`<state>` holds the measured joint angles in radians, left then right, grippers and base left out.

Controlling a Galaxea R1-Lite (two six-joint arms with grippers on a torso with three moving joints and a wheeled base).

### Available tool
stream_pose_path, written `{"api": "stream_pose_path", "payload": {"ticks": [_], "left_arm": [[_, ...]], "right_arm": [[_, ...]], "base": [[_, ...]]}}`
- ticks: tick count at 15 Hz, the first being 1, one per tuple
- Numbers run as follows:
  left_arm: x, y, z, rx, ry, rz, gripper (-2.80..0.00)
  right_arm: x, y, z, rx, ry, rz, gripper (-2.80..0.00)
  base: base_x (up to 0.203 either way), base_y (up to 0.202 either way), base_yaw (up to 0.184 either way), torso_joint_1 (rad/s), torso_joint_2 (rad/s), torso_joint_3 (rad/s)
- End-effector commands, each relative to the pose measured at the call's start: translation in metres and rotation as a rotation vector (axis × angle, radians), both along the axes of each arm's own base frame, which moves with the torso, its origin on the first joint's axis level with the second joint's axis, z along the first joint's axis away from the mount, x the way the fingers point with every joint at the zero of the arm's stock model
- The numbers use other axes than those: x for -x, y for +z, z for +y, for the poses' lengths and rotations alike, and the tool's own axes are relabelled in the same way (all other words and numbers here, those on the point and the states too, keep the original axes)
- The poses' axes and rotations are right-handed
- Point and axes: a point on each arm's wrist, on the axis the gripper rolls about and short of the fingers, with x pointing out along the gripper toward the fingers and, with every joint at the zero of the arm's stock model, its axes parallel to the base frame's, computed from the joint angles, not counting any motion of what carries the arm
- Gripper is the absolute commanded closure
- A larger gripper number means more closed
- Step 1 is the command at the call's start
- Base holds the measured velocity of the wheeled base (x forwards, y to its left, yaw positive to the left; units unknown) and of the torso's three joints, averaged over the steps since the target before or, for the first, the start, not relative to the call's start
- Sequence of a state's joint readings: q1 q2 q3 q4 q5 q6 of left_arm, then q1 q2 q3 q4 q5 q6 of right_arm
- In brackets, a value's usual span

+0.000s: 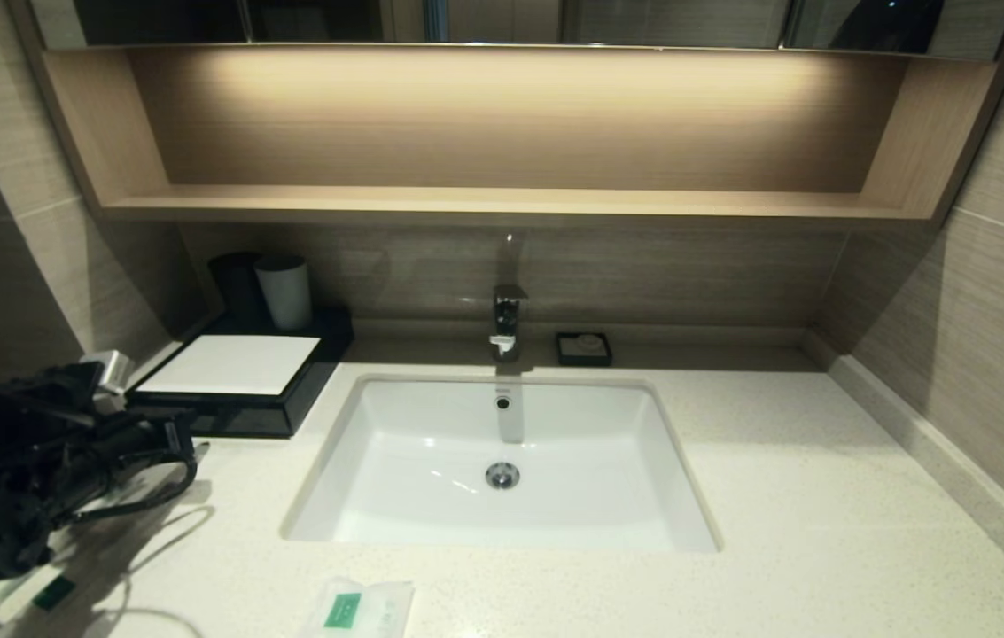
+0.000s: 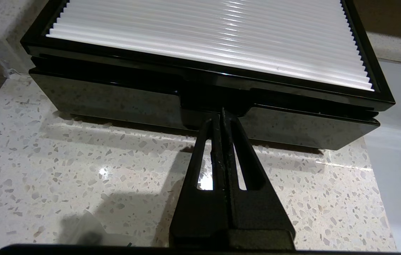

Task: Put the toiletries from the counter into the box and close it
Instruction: Open the drawer

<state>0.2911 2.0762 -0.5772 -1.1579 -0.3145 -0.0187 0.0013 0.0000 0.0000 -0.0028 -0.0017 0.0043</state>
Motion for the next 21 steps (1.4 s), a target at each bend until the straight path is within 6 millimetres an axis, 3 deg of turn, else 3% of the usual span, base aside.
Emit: {"api": "stream_pose_path", "payload": {"ticks": [1, 21], "left_arm": [[-0.0007, 0.0002, 0.0004, 0.000, 0.000, -0.005, 0.00], [-0.0081, -0.0066, 0.0031, 0.001, 0.001, -0.001, 0.00]], "right_arm": [[0.0000, 0.0000, 0.0000, 0.000, 0.000, 0.000, 0.00], [-0.0001, -0.0004, 0.0000, 0.000, 0.000, 0.001, 0.00]], "base": [[0.000, 0.000, 0.000, 0.000, 0.00, 0.000], [0.000, 0.000, 0.000, 0.000, 0.00, 0.000]]}}
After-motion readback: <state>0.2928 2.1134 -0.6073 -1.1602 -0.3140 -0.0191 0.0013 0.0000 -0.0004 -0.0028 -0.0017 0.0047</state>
